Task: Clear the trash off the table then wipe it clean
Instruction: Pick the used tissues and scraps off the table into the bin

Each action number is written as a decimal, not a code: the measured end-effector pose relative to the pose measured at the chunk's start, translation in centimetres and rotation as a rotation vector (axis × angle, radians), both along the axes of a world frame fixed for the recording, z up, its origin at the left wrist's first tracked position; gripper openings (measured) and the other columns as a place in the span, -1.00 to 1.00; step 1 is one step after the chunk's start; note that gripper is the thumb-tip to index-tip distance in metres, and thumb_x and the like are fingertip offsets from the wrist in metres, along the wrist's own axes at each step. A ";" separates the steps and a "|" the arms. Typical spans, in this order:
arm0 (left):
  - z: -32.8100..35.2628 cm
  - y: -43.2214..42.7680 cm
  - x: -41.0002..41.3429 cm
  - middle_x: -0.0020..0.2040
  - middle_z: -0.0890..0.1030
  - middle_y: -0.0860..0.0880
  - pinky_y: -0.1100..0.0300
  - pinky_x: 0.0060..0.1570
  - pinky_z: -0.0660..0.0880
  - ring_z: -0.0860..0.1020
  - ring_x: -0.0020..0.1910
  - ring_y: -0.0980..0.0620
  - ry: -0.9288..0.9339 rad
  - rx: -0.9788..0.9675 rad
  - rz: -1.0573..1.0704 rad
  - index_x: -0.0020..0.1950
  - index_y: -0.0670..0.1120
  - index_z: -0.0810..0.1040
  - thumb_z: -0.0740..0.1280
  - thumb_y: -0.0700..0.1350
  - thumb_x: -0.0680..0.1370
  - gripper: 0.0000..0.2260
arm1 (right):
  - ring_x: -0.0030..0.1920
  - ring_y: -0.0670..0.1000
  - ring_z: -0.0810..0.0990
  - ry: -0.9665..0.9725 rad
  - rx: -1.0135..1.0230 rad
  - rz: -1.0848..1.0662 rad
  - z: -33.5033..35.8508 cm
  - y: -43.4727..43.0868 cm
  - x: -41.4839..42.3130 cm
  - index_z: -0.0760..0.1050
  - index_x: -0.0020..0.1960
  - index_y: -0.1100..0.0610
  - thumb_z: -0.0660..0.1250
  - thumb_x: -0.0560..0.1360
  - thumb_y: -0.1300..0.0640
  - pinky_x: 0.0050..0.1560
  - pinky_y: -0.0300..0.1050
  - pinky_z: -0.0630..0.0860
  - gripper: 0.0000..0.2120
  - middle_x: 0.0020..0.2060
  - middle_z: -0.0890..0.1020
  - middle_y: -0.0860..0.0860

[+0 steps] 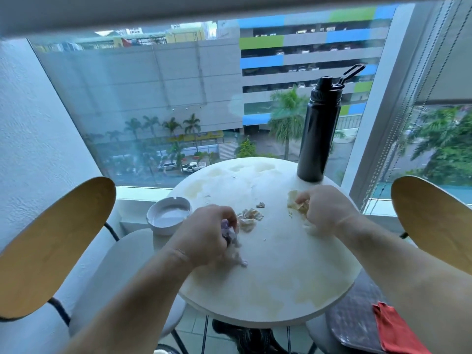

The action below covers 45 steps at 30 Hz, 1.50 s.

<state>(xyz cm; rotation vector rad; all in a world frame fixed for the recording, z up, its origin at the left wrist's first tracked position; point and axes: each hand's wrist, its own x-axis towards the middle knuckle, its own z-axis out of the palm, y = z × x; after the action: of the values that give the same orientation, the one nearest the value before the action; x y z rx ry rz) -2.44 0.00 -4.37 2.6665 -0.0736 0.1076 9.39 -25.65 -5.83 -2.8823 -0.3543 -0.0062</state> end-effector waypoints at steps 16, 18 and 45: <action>0.7 1.2 0.8 -0.23 0.72 0.15 0.29 -0.23 0.56 0.67 -0.21 0.20 -0.439 -0.646 0.216 -0.16 0.03 0.63 0.58 -0.32 0.39 -0.73 | -0.03 0.11 0.61 -0.009 0.132 0.380 -0.5 10.7 -1.7 0.63 -0.11 0.01 0.43 0.49 0.04 -0.04 -0.10 0.51 -0.94 -0.04 0.61 0.00; 0.6 0.8 0.7 -0.29 0.68 0.19 0.42 -0.25 0.47 0.63 -0.24 0.27 -0.460 -0.635 0.211 -0.17 0.02 0.60 0.58 -0.32 0.40 -0.73 | -0.11 0.16 0.60 0.056 0.099 0.384 -0.8 10.9 -2.1 0.49 -0.19 0.05 0.39 0.51 0.08 -0.13 -0.06 0.53 -0.87 -0.14 0.64 0.05; -0.9 -0.8 0.4 -0.25 0.68 0.02 0.18 -0.24 0.56 0.59 -0.26 -0.02 -0.148 -0.178 0.080 -0.07 0.04 0.66 0.32 -0.13 0.40 -0.81 | -0.17 0.05 0.58 -0.146 0.435 0.181 0.7 4.4 -0.4 0.66 -0.08 0.13 0.37 0.49 0.23 -0.10 -0.09 0.56 -0.91 -0.21 0.66 -0.01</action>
<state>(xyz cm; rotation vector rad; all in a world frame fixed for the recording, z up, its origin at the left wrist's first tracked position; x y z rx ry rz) -2.02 -0.77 -5.25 2.4801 -0.0036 0.3221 9.03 -21.26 -5.11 -2.4172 -0.5628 -0.2334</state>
